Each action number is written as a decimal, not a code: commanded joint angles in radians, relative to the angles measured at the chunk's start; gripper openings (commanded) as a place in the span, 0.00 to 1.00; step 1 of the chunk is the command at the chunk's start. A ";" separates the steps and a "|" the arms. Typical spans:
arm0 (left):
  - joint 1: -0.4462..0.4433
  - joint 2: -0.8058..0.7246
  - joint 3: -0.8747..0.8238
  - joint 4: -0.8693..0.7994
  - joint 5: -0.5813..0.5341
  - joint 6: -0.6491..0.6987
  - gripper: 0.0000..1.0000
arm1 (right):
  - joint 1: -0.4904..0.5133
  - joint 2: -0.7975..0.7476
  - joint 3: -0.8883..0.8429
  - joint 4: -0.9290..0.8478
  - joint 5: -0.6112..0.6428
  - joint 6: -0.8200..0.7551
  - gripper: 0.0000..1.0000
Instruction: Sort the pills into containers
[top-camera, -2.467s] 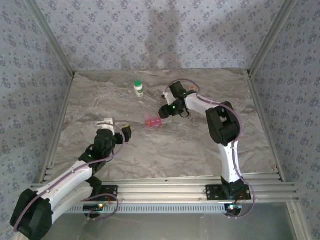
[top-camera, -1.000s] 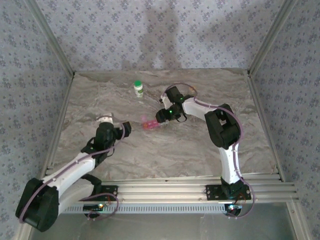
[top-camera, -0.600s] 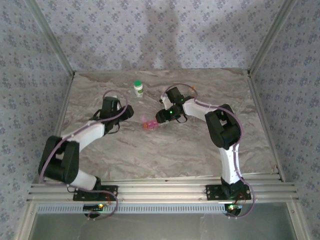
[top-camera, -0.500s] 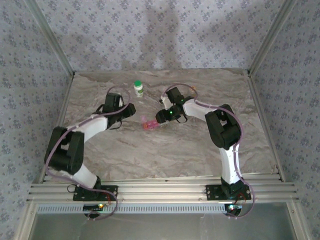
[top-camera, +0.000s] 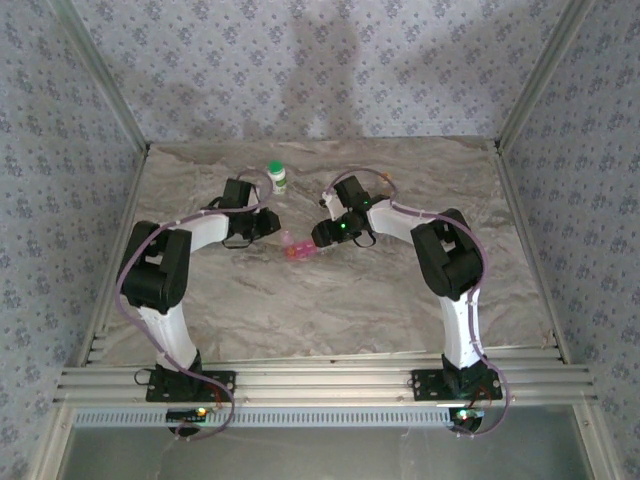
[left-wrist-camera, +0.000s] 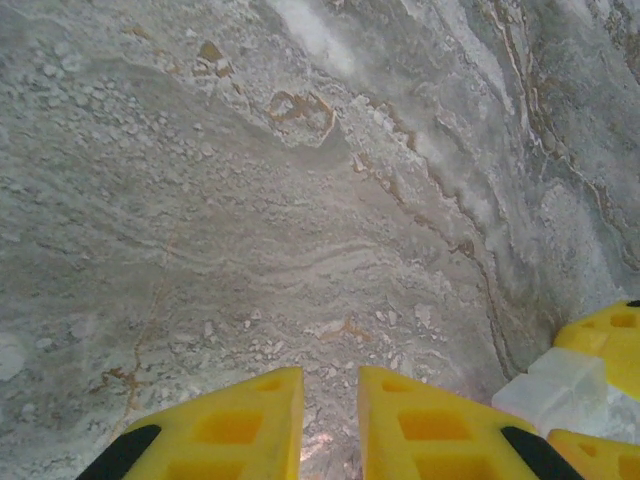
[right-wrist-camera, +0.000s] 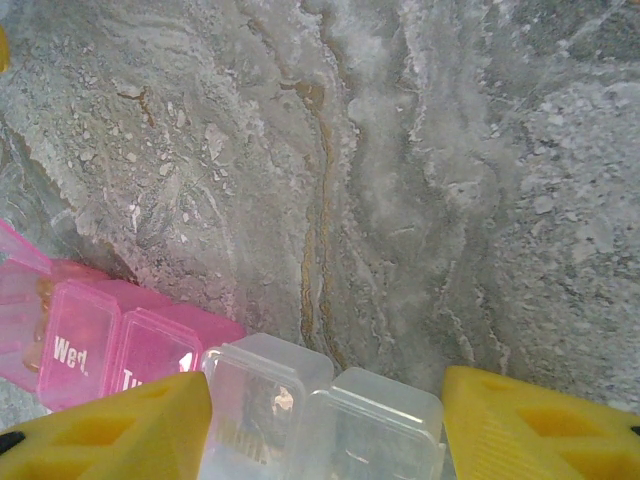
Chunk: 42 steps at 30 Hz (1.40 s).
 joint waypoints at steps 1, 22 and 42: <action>-0.010 -0.014 0.006 -0.025 0.038 0.026 0.21 | 0.004 0.018 -0.041 -0.084 0.007 -0.026 0.63; -0.074 -0.094 -0.023 -0.092 0.017 0.090 0.11 | -0.016 0.015 -0.044 -0.097 0.019 -0.008 0.64; -0.157 -0.105 0.019 -0.254 -0.122 0.185 0.06 | -0.017 0.016 -0.047 -0.103 0.022 -0.003 0.63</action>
